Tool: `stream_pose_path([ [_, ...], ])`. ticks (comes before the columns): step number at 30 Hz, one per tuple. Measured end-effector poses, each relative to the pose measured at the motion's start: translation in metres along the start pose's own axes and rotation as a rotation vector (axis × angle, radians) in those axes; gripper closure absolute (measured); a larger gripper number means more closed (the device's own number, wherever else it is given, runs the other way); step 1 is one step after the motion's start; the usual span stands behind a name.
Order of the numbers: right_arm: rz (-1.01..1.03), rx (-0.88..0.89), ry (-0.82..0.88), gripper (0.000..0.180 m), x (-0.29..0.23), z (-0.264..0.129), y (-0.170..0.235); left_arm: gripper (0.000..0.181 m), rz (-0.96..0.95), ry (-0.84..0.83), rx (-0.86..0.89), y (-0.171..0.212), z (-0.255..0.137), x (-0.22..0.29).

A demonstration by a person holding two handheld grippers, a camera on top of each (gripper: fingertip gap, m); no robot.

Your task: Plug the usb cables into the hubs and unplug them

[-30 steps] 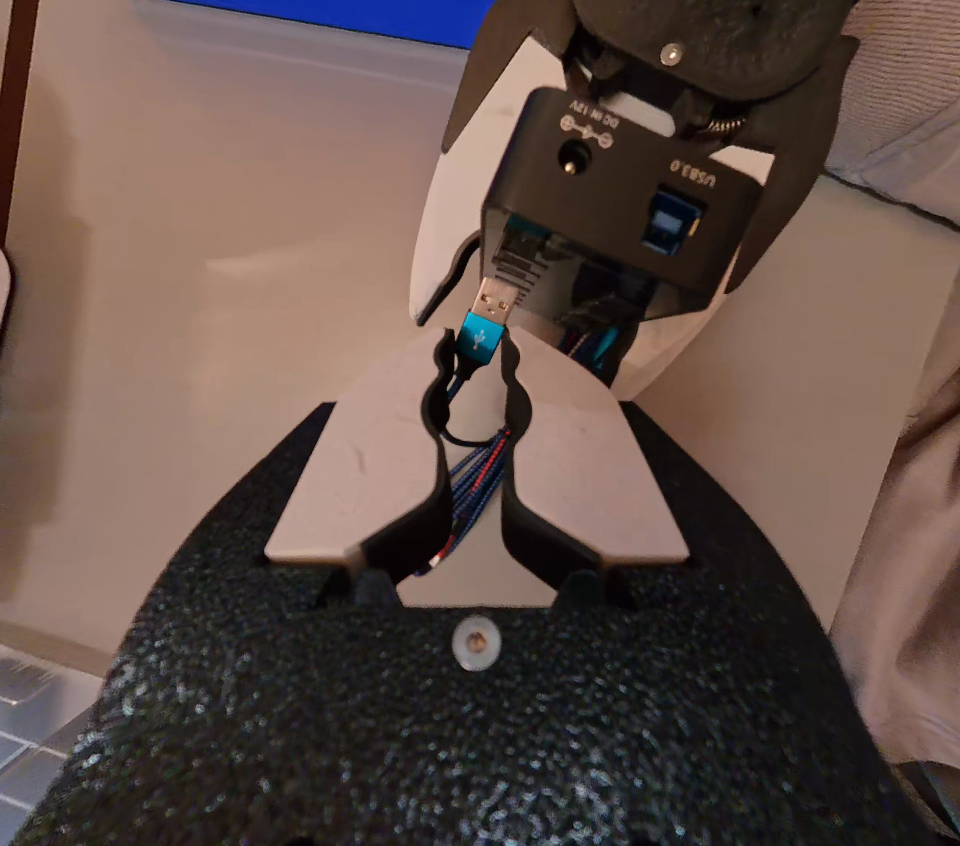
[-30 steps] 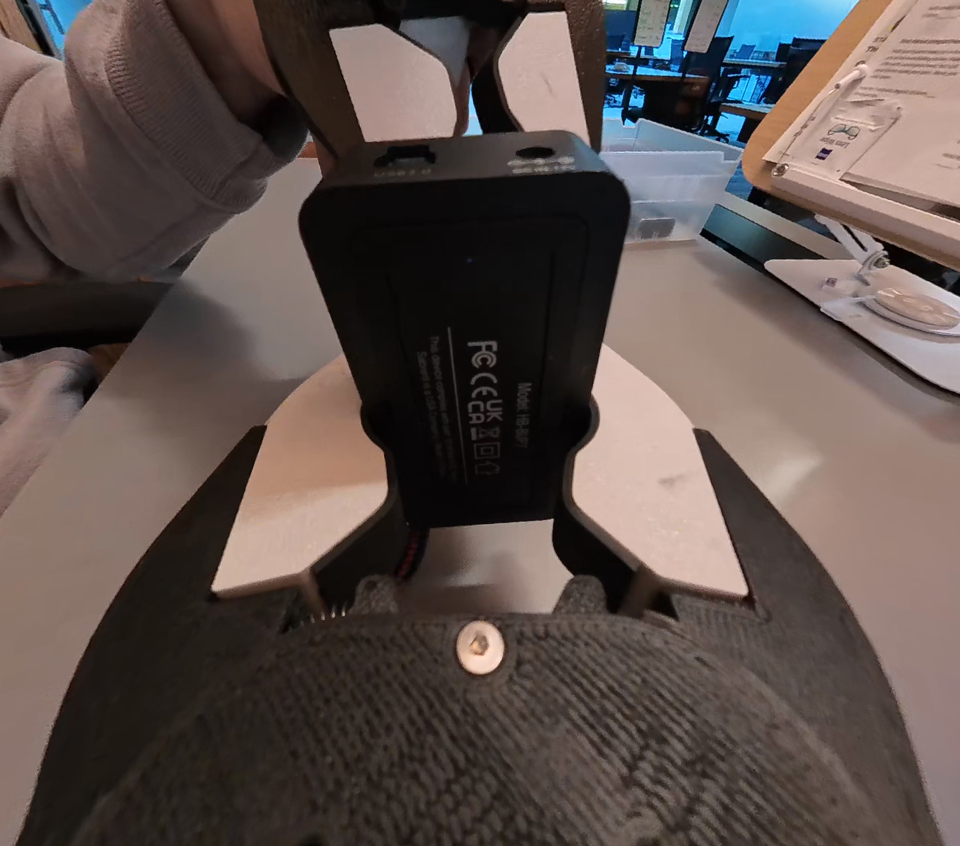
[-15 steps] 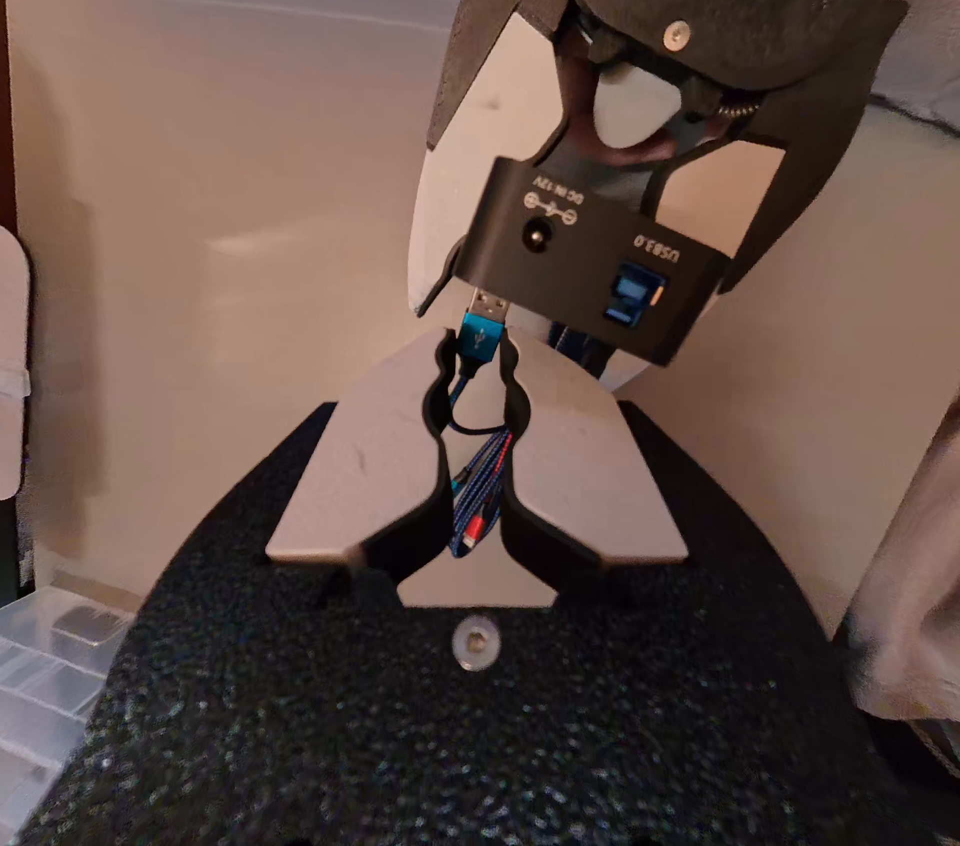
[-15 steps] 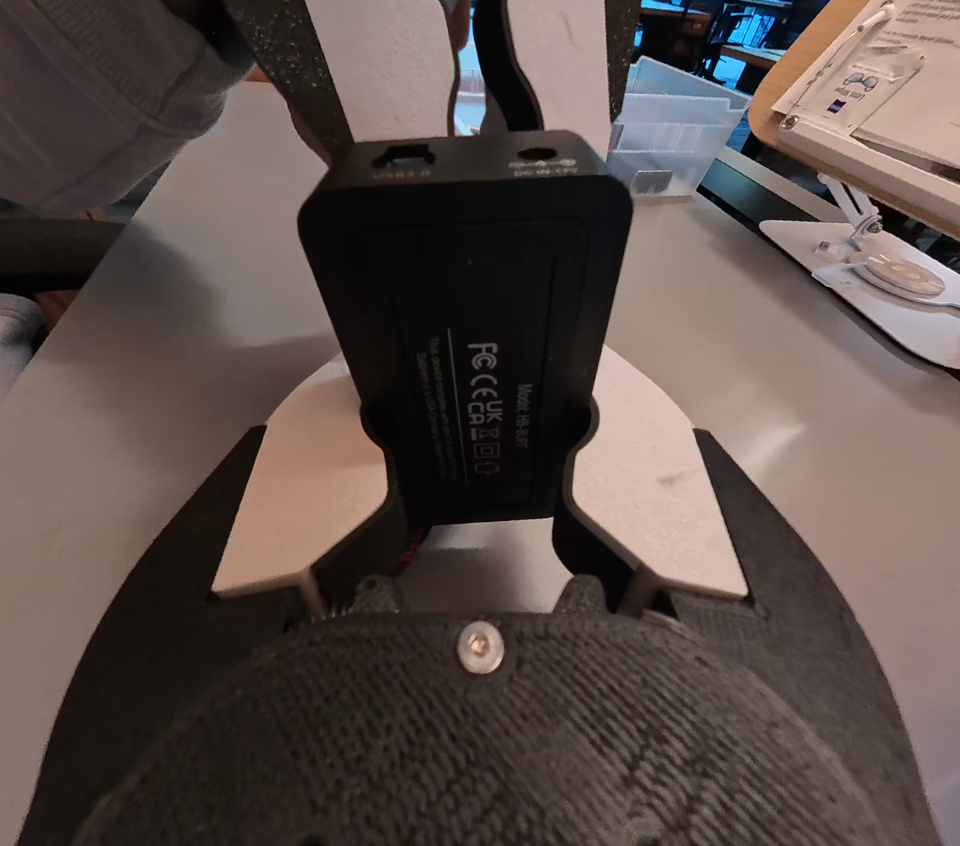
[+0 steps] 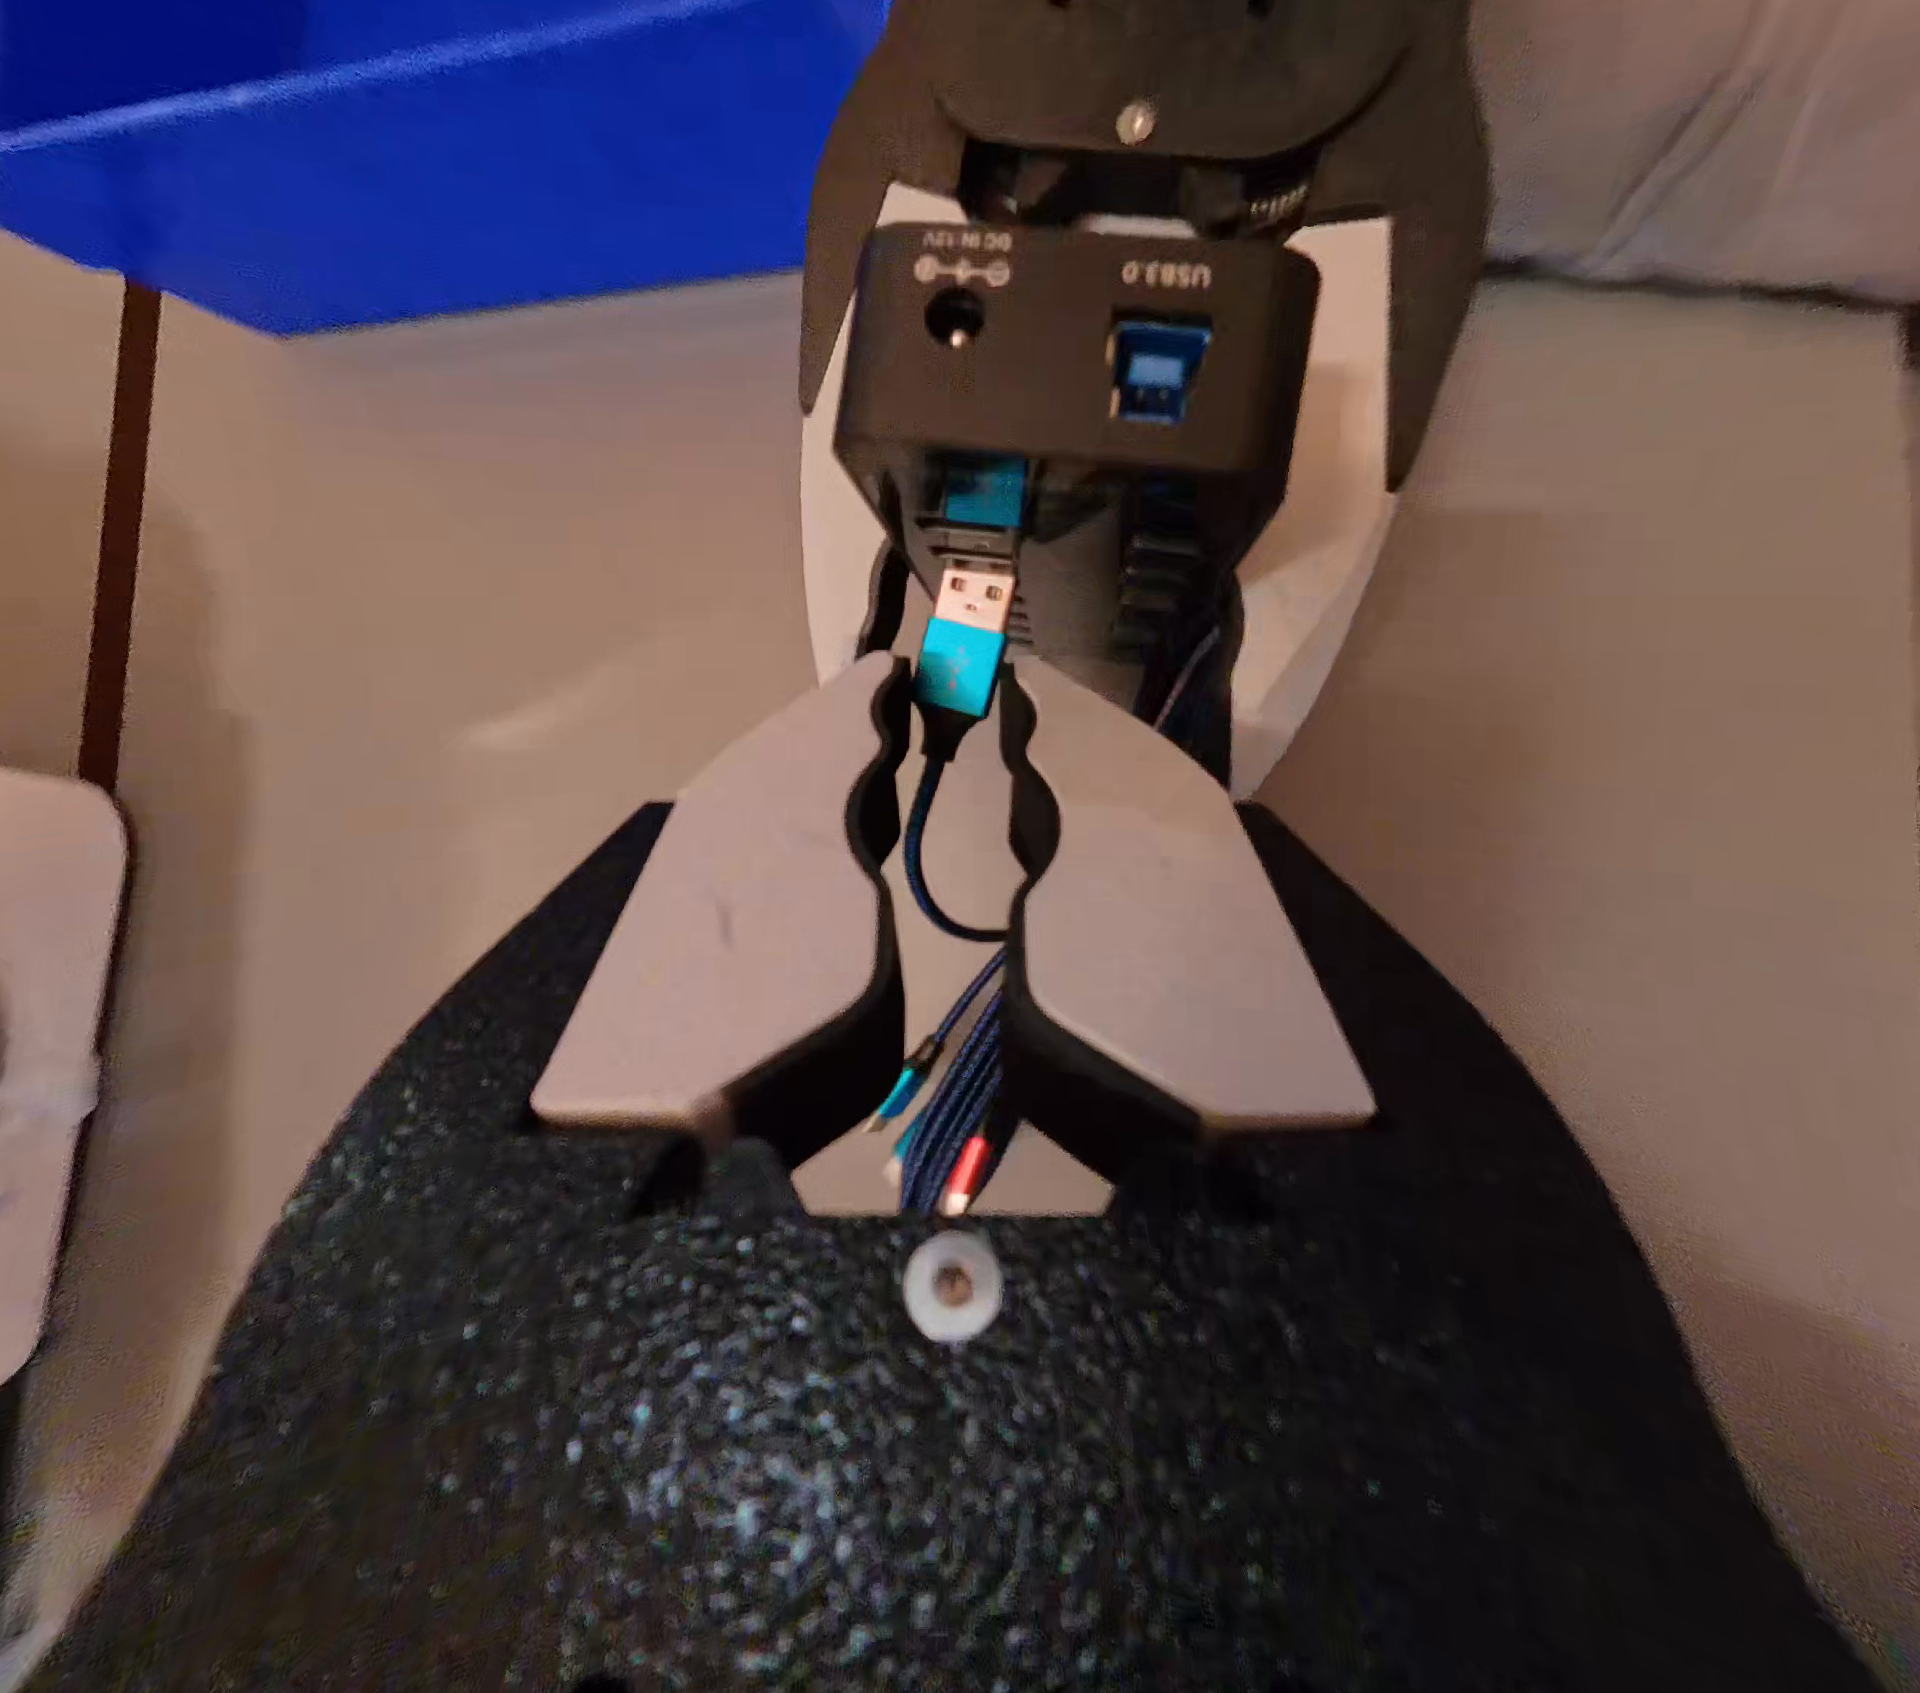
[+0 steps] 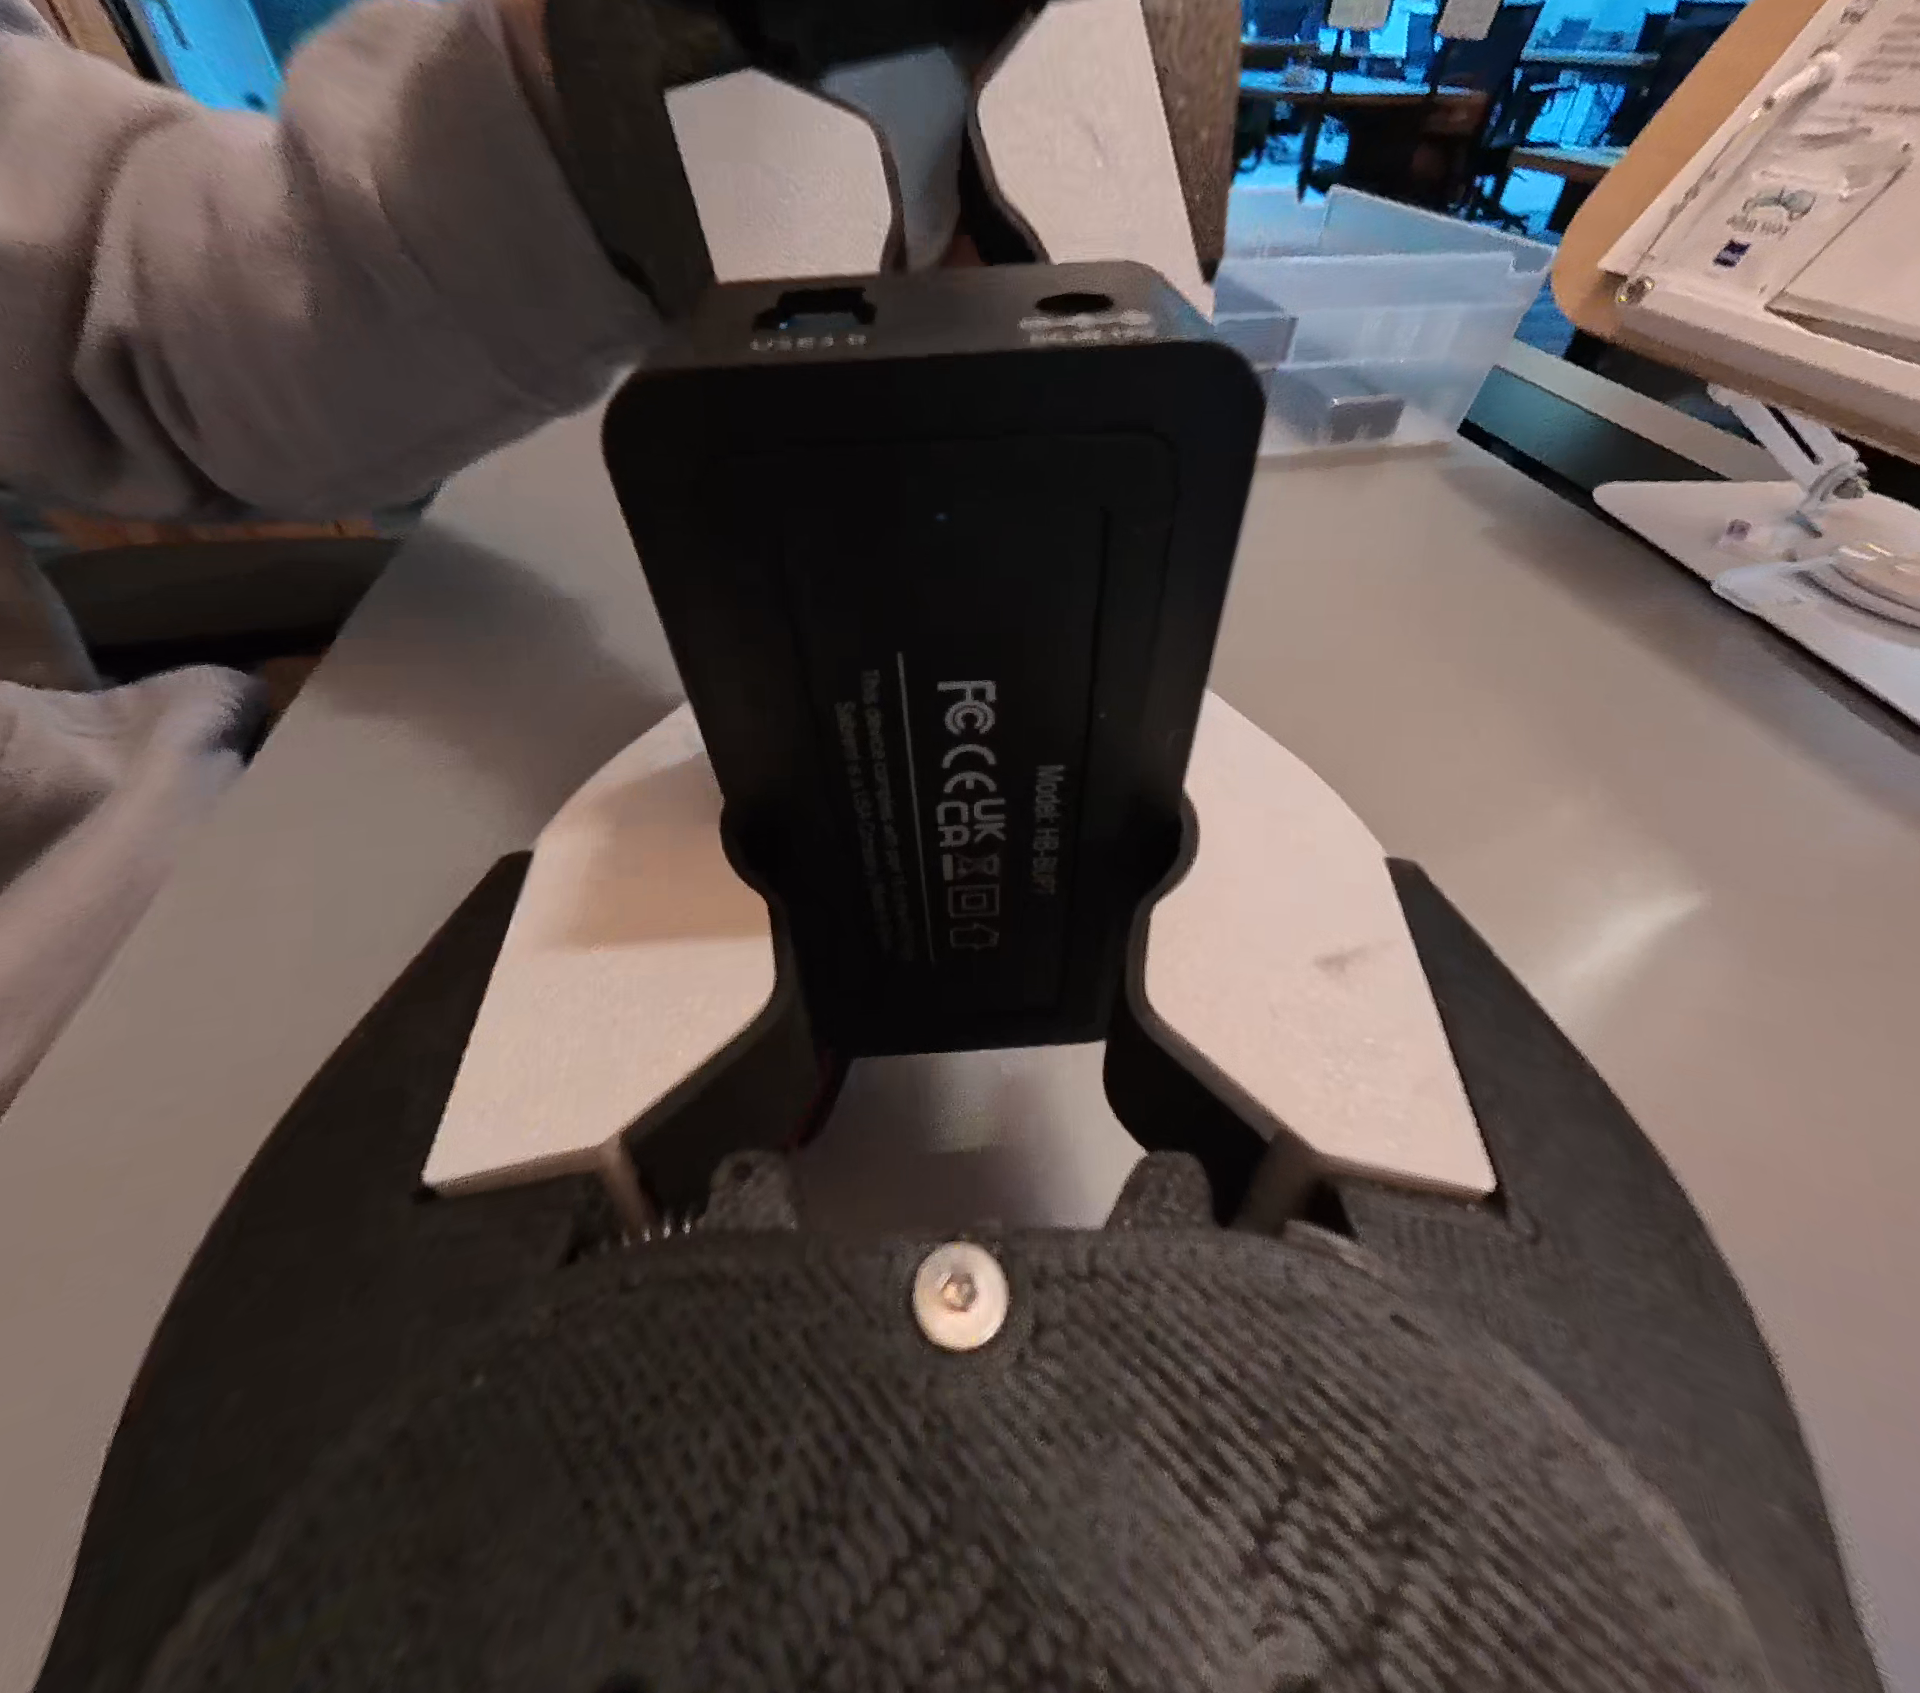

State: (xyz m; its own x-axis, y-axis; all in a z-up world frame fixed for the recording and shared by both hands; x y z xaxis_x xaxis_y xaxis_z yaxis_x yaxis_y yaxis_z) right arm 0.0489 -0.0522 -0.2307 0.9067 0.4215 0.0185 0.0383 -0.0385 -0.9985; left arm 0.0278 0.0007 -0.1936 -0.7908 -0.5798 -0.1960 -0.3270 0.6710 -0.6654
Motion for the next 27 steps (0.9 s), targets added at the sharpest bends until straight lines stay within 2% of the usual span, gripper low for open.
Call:
stream_pose_path([
  [3, 0.013, 0.018, -0.034, 0.108, -0.004, 0.002, -0.002, 0.158, -0.005, 0.073, 0.145, 0.004, -0.002, 0.003],
  [7, 0.01, 0.006, -0.043, 0.108, -0.005, 0.002, 0.0, 0.154, 0.061, 0.09, 0.186, 0.019, 0.002, 0.005],
  [15, 0.014, 0.007, -0.03, 0.108, -0.003, 0.001, -0.001, 0.173, 0.008, 0.11, 0.319, 0.022, -0.003, 0.0],
  [18, 0.022, -0.036, -0.031, 0.108, -0.003, 0.001, 0.004, 0.174, 0.006, 0.073, 0.258, 0.019, -0.004, 0.002],
  [21, 0.006, -0.137, -0.025, 0.108, -0.003, 0.004, 0.015, 0.174, 0.087, 0.003, 0.131, 0.016, -0.004, 0.003],
  [27, -0.034, -0.128, -0.002, 0.108, -0.004, 0.007, 0.009, 0.174, 0.131, -0.035, 0.026, 0.012, -0.008, 0.005],
])
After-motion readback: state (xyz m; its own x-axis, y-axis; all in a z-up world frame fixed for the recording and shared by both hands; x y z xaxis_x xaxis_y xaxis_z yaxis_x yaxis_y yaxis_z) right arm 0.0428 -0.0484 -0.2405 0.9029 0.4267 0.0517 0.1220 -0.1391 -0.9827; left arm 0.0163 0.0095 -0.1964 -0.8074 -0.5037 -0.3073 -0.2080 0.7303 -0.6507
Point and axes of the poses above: each gripper's, where its closed fingertips meet, z out along the fingers, y out of its underside, x = y × z across the jaws, the point moved 5 cm from there along -z, back along the fingers, and after that the axes turned 5 degrees about x, right-handed, at the moved point
